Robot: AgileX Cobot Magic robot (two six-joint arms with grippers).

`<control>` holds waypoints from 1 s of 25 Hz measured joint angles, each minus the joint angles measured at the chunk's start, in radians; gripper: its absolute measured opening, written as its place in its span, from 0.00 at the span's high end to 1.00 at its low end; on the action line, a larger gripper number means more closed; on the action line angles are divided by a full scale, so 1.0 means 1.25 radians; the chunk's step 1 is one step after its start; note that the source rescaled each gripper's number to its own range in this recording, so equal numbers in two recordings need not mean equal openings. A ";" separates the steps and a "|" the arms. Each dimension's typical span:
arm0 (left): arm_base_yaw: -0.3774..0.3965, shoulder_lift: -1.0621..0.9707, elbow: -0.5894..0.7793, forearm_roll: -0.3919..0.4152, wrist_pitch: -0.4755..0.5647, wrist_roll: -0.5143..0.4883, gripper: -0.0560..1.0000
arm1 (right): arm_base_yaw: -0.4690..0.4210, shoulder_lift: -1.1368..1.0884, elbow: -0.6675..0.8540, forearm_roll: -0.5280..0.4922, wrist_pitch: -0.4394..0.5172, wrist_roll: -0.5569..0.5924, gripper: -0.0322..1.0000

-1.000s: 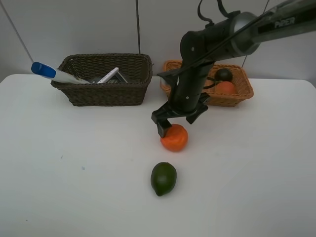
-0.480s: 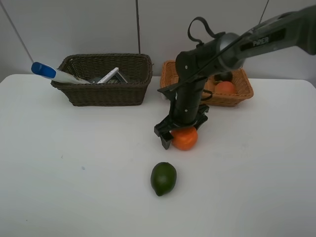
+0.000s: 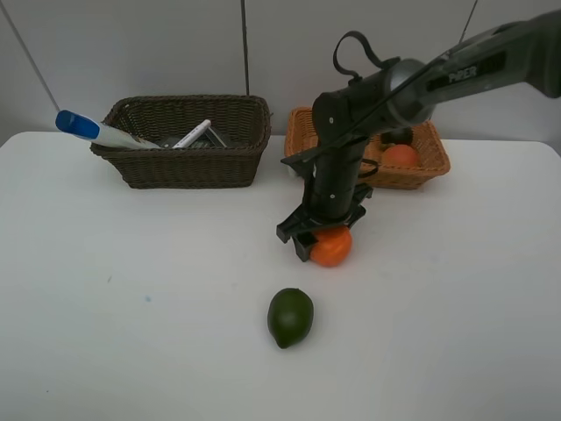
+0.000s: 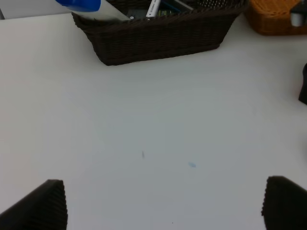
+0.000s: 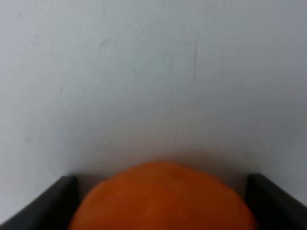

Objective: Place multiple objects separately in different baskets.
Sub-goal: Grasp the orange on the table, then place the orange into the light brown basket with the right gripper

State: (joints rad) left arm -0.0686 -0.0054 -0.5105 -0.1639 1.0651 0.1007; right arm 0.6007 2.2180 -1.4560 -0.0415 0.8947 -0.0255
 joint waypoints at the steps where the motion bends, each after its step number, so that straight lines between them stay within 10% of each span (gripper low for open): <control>1: 0.000 0.000 0.000 0.000 0.000 0.000 0.00 | 0.000 0.000 -0.001 0.000 0.000 0.000 0.64; 14: 0.000 0.000 0.000 0.000 0.000 0.000 0.00 | -0.015 -0.110 -0.233 -0.002 0.074 0.000 0.64; 25: 0.000 0.000 0.000 0.000 0.000 0.000 0.00 | -0.172 -0.030 -0.334 -0.026 -0.112 0.000 0.64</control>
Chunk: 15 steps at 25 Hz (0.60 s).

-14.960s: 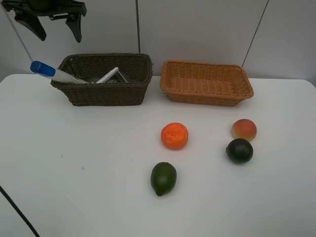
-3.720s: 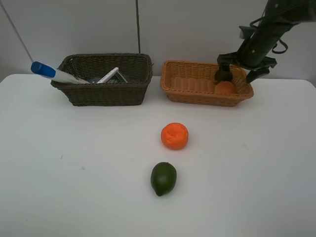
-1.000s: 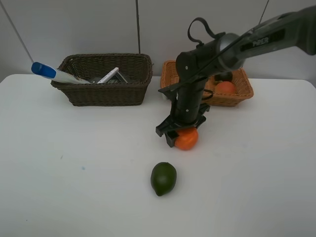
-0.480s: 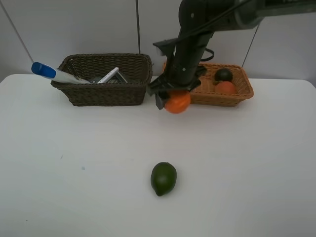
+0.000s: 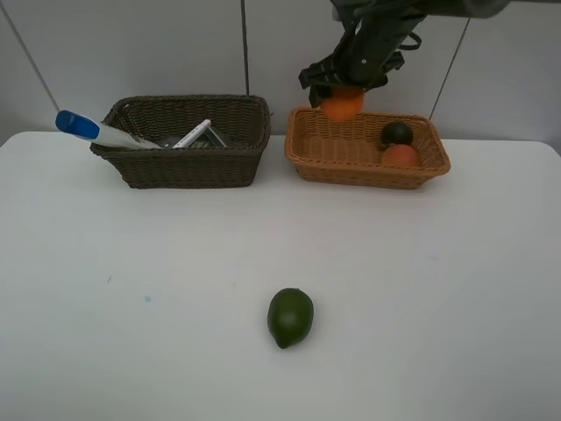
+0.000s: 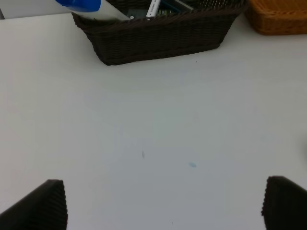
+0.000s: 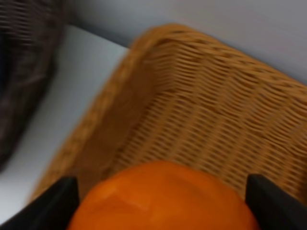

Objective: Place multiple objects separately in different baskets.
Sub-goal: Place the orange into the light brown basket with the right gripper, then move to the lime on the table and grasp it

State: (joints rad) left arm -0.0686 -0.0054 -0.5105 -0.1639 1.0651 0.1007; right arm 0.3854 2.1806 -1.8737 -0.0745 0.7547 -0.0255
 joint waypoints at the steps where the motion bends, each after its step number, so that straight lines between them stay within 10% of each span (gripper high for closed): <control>1: 0.000 0.000 0.000 0.000 0.000 0.000 0.00 | -0.011 0.010 0.000 -0.002 -0.006 0.000 0.64; 6: 0.000 0.000 0.000 0.000 0.000 0.000 0.00 | -0.034 0.040 0.000 -0.002 -0.019 0.000 0.11; 15: 0.000 0.000 0.000 0.000 0.000 0.000 0.00 | -0.034 0.031 0.000 0.047 0.096 0.001 0.00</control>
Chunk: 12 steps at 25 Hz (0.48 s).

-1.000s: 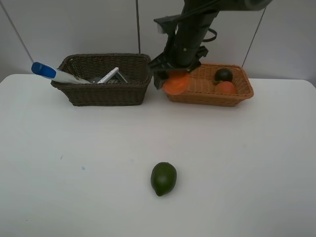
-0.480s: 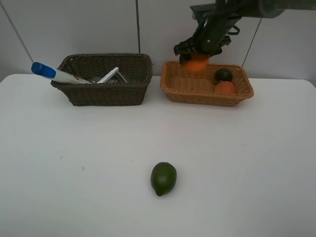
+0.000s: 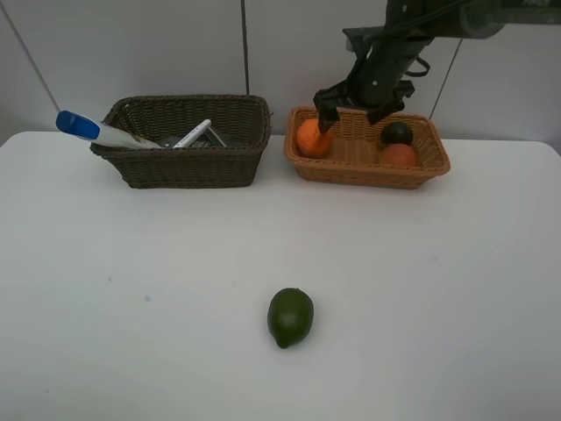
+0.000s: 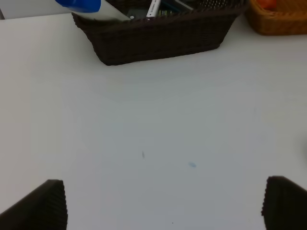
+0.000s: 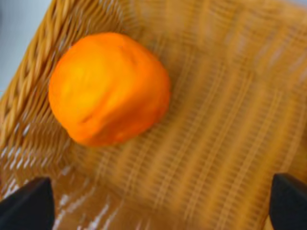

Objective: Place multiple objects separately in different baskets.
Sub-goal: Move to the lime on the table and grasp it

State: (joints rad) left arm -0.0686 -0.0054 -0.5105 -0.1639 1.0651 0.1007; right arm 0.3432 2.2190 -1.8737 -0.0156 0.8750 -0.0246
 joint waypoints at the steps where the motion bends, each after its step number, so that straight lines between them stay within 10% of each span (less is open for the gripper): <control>1: 0.000 0.000 0.000 0.000 0.000 0.000 0.00 | 0.000 -0.007 0.000 0.012 0.032 0.000 0.00; 7: 0.000 0.000 0.000 0.000 0.000 0.000 0.00 | 0.000 -0.063 0.000 0.055 0.255 0.020 0.00; 12: 0.000 0.000 0.000 0.000 0.000 0.001 0.00 | 0.005 -0.121 0.065 0.078 0.271 0.046 0.00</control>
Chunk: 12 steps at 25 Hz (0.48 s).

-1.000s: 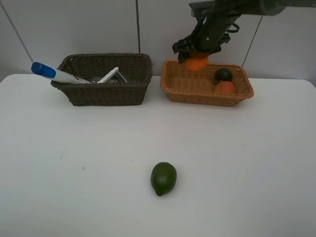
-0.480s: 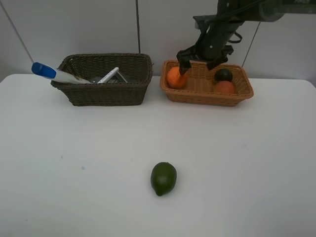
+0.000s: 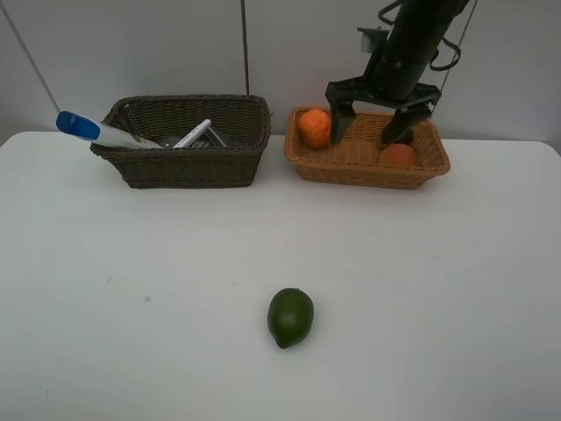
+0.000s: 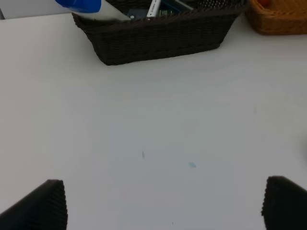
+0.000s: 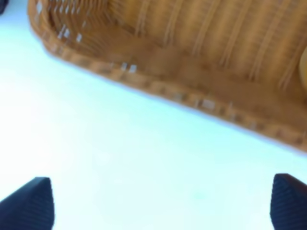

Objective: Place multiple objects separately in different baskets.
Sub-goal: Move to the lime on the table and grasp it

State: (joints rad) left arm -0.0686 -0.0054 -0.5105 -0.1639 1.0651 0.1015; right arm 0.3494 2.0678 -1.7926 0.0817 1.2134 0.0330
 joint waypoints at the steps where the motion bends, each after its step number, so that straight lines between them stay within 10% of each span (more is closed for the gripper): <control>1: 0.000 0.000 0.000 0.000 0.000 0.000 0.00 | 0.004 -0.018 0.027 0.002 0.000 0.001 0.00; 12: 0.000 0.000 0.000 0.000 0.000 0.000 0.00 | 0.232 -0.267 0.431 0.025 0.003 0.147 0.00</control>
State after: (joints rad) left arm -0.0686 -0.0054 -0.5105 -0.1639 1.0651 0.1015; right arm 0.6389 1.7343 -1.2541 0.1132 1.2165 0.2174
